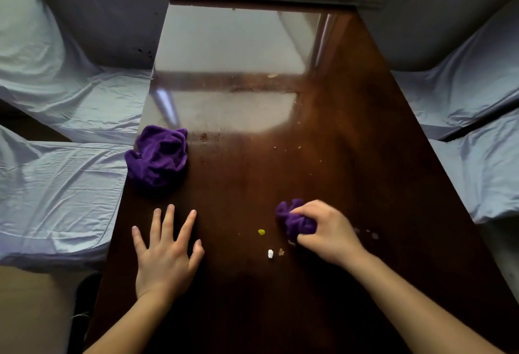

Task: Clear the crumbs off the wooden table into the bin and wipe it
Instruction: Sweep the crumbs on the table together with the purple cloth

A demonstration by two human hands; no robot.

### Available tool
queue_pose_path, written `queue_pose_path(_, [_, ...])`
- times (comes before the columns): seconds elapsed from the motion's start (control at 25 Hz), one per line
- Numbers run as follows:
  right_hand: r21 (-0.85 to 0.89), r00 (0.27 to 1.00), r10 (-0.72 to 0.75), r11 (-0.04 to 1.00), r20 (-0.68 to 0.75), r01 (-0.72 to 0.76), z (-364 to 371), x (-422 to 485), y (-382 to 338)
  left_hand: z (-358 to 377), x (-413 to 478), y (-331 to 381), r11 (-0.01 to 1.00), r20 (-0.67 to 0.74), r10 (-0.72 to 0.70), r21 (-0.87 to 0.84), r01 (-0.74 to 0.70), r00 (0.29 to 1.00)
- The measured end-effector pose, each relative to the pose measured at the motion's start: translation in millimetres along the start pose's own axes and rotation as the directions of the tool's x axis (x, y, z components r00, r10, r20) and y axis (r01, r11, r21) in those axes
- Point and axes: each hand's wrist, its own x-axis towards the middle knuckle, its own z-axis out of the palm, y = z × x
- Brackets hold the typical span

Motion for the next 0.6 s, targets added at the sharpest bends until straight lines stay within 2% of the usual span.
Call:
queue_pose_path(0.04, [0.083,0.999,-0.031,0.996,0.02,0.029,3.2,-8.7,-6.2,-0.5,-0.3,0.2,1.0,-0.001,0.004,-0.004,-0.004,1.0])
queue_pose_path(0.08, [0.168,1.0,-0.022,0.985,-0.016,0.024,2.1,-15.2,-7.7,-0.8,-0.4,0.2,1.0,-0.002,0.008,-0.007,-0.008,1.0])
queue_pose_path(0.16, [0.314,0.975,0.098,0.949,-0.197,-0.031,-11.9,-23.1,6.5,-0.1,-1.5,-0.3,1.0,-0.008,0.007,-0.009,-0.007,1.0])
queue_pose_path(0.28, [0.422,0.871,0.323,0.894,-0.369,-0.153,-51.3,-40.1,67.5,0.9,-1.3,-0.2,1.0,-0.012,0.001,-0.011,-0.001,1.0])
queue_pose_path(0.36, [0.374,0.793,0.458,0.873,-0.403,-0.314,-70.9,-54.8,114.0,1.7,-0.3,-0.3,1.0,-0.014,-0.002,-0.004,0.001,1.0])
queue_pose_path(0.44, [0.248,0.715,0.543,0.839,-0.44,-0.485,-65.8,-65.7,142.8,4.3,-0.7,-1.1,1.0,-0.018,0.001,-0.006,-0.002,1.0])
queue_pose_path(0.52, [0.049,0.725,0.469,0.854,-0.504,-0.518,-36.6,-73.6,143.2,6.7,-1.4,-2.0,1.0,-0.023,0.002,-0.01,-0.003,1.0])
queue_pose_path(0.6, [-0.09,0.793,0.322,0.901,-0.517,-0.424,-4.8,-73.2,118.3,7.5,-0.5,-2.6,1.0,-0.029,-0.007,-0.012,0.007,1.0])
